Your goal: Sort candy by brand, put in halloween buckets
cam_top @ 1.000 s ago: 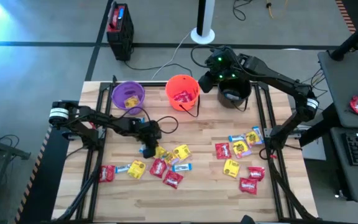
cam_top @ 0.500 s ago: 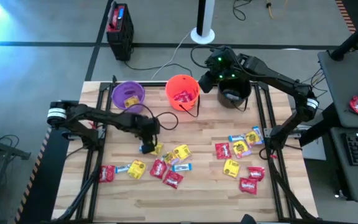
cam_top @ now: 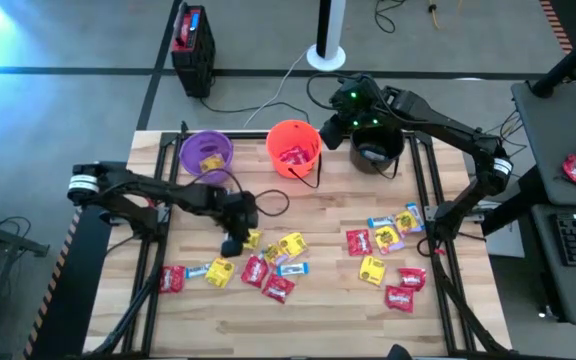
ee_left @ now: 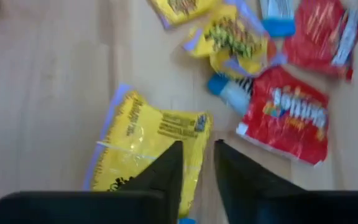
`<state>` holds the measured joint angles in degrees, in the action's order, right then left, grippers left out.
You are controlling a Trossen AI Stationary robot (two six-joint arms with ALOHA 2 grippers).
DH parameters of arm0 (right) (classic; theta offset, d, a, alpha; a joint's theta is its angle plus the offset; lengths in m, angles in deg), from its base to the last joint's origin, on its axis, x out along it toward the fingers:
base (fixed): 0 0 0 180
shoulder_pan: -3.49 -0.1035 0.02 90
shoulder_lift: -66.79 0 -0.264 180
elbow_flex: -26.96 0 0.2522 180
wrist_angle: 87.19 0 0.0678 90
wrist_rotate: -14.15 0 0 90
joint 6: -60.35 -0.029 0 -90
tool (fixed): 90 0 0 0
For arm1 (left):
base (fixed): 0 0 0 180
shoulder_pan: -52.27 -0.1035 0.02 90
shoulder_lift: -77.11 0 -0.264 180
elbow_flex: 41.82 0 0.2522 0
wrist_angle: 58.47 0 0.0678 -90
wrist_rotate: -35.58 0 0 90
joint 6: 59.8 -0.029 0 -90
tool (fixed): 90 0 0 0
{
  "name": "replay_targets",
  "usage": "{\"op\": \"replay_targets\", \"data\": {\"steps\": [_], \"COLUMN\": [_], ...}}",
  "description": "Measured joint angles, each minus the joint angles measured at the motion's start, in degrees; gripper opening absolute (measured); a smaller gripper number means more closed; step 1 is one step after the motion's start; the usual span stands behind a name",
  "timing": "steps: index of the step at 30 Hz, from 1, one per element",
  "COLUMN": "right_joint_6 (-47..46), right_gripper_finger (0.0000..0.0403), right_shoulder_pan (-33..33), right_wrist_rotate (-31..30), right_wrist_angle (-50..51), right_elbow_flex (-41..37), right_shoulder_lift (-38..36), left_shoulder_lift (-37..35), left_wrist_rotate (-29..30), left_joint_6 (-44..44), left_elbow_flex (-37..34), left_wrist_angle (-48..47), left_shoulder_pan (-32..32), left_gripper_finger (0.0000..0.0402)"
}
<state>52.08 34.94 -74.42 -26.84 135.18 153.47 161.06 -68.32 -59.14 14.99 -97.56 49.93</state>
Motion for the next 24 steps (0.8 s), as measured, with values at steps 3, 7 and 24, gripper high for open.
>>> {"op": "replay_targets", "data": {"steps": [3, 7, 24], "right_joint_6": [-0.1, -0.1, 0.3], "right_gripper_finger": [0.0009, 0.0009, 0.0009], "right_shoulder_pan": [0.0, 0.0, 0.0], "right_wrist_rotate": [0.0, 0.1, 0.0], "right_wrist_angle": [0.0, 0.2, 1.6], "right_elbow_flex": [0.0, 0.0, 0.0], "right_shoulder_lift": [0.0, 0.0, 0.0], "left_shoulder_lift": [1.8, 2.3, 3.4], "left_wrist_rotate": [5.6, 7.7, 13.1], "left_joint_6": [-0.8, -0.7, -1.5], "left_elbow_flex": [-0.1, -0.3, -7.2], "left_wrist_angle": [-0.2, -2.2, 5.0], "left_shoulder_pan": [1.2, 1.2, 2.9], "left_gripper_finger": [0.0137, 0.0189, 0.0195]}}
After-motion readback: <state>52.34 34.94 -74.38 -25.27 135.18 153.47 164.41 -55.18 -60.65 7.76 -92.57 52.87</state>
